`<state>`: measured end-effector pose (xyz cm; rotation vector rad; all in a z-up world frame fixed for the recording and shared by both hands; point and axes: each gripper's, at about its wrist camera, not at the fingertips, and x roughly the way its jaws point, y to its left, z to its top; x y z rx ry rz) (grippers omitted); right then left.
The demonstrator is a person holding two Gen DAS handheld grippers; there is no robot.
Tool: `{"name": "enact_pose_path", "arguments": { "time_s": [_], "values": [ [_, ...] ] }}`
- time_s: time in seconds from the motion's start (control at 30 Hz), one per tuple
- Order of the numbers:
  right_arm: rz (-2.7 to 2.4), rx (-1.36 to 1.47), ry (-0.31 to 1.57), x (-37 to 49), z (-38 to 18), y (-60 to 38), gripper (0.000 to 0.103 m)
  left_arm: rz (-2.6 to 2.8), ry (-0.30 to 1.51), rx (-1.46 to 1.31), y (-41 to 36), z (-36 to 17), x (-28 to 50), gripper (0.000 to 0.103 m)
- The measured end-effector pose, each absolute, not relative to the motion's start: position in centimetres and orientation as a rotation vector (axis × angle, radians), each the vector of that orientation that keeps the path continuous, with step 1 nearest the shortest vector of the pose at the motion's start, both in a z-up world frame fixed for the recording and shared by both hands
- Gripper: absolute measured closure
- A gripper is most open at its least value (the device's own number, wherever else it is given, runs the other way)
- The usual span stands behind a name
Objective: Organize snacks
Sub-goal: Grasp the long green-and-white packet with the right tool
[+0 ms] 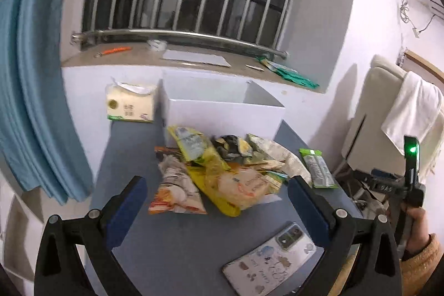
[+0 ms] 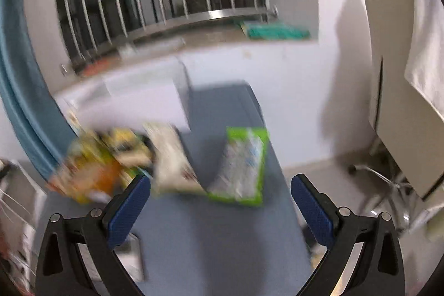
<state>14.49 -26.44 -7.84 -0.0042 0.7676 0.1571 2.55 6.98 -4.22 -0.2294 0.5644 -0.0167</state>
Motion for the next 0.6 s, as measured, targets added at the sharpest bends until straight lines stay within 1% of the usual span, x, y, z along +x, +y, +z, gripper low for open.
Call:
{"name": "enact_pose_path", "arguments": {
  "time_s": [0.13,0.23,0.6],
  "values": [
    [0.16,0.053,0.824,17.1,-10.1,-27.0,0.0,-0.013,0.542,-0.265,7.9,-3.9,1.8,0.0],
    [0.133,0.027,0.87,19.2,-11.8,-26.5,0.0,-0.004,0.537,-0.252,8.1,-4.0,1.5,0.0],
    [0.09,-0.021,1.003,27.0,-16.4,-24.7,0.001,0.001,0.601,-0.222,7.8,-5.9,1.9,0.0]
  ]
}}
